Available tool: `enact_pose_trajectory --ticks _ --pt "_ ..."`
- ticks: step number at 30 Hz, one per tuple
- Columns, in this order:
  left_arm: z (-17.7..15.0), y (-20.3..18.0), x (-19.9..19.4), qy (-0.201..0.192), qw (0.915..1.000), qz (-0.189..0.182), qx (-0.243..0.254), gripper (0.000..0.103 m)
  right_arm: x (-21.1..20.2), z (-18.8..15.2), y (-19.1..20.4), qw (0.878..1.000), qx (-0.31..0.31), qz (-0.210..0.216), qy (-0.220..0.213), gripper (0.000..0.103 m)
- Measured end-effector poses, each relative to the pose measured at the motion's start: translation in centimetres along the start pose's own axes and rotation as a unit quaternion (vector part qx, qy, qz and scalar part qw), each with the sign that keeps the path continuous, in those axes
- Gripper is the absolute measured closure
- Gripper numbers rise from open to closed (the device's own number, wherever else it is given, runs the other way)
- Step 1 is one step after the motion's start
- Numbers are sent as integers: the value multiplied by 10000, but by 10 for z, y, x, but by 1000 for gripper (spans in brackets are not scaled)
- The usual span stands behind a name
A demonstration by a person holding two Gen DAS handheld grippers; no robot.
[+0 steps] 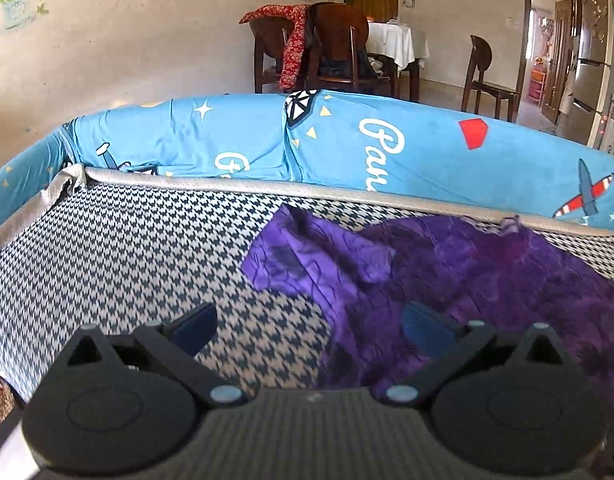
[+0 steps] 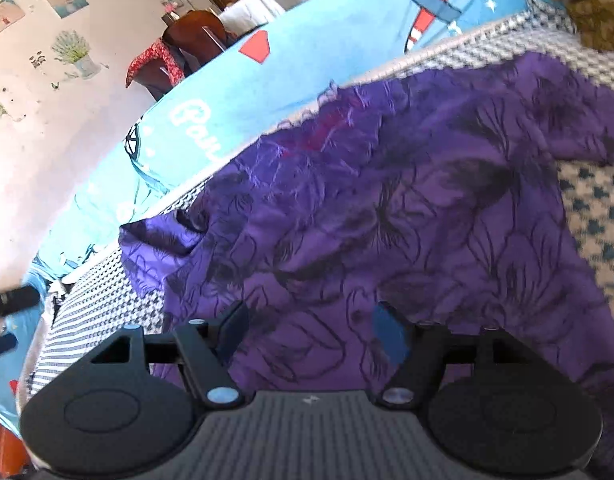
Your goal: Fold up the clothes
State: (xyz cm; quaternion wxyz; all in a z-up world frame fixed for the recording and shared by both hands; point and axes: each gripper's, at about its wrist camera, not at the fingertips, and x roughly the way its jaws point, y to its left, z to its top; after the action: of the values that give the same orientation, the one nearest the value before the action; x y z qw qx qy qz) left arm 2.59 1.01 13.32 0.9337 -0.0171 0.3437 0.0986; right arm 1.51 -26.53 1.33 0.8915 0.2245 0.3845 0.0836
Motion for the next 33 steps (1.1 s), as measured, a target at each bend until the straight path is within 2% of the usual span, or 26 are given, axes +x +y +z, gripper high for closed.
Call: enact_pose_trajectory --ticks 6,14,19,28,33 --pt "17 6 45 226 9996 48 -130 0 18 -3 10 9994 -63 36 352 33" --pt "34 19 116 651 9971 190 -340 0 31 -12 20 9983 -183 16 556 33" --pt "44 31 156 904 9938 141 -635 0 37 -15 21 9975 -148 -14 692 33" --pt "41 42 207 1342 9864 115 -941 0 43 -17 28 9973 -322 -81 660 31" --pt "39 43 224 1435 9843 135 -1015 0 47 -18 33 9970 -430 -107 631 28"
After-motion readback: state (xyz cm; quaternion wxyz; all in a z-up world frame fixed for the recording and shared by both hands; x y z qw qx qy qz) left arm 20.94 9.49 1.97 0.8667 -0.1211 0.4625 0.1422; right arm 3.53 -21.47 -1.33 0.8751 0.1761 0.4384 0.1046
